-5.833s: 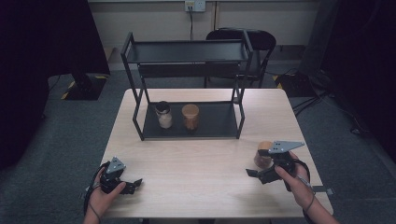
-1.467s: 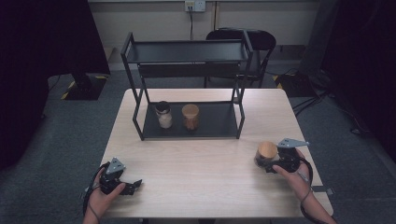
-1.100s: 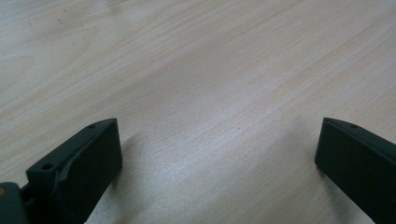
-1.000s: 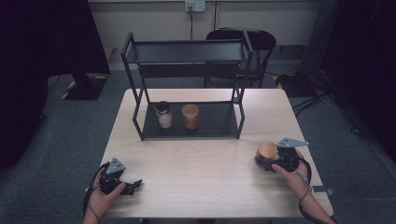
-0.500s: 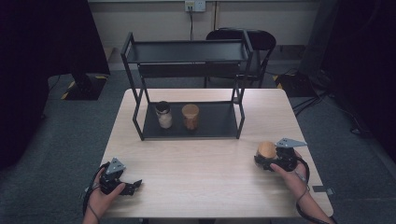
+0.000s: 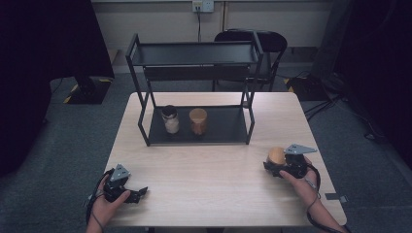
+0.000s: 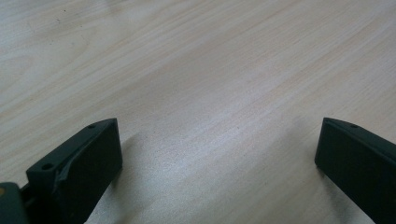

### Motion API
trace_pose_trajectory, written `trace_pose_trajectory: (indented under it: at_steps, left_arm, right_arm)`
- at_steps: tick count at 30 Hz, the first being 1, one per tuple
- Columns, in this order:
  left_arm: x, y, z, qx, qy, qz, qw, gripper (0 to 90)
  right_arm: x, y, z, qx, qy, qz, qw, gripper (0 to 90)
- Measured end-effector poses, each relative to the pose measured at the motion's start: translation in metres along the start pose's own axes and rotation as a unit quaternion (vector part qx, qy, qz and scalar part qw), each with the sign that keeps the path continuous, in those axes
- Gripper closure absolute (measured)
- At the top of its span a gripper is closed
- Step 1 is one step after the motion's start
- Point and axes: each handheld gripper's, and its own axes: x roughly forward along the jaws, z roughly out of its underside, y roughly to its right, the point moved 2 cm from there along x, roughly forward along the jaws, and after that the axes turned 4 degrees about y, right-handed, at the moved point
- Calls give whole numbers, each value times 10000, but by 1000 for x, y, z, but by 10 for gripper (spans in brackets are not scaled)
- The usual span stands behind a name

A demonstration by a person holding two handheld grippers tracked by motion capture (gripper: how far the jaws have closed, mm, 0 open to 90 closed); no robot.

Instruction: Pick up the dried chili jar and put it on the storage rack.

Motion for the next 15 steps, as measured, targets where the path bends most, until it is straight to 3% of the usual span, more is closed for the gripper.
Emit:
trace_pose_trajectory:
  at_steps: [15]
  left_arm:
    - [0,0,0,-3,4,0,10000,2]
  right_arm:
    - [0,-1,-2,-100,5,70,9999,249]
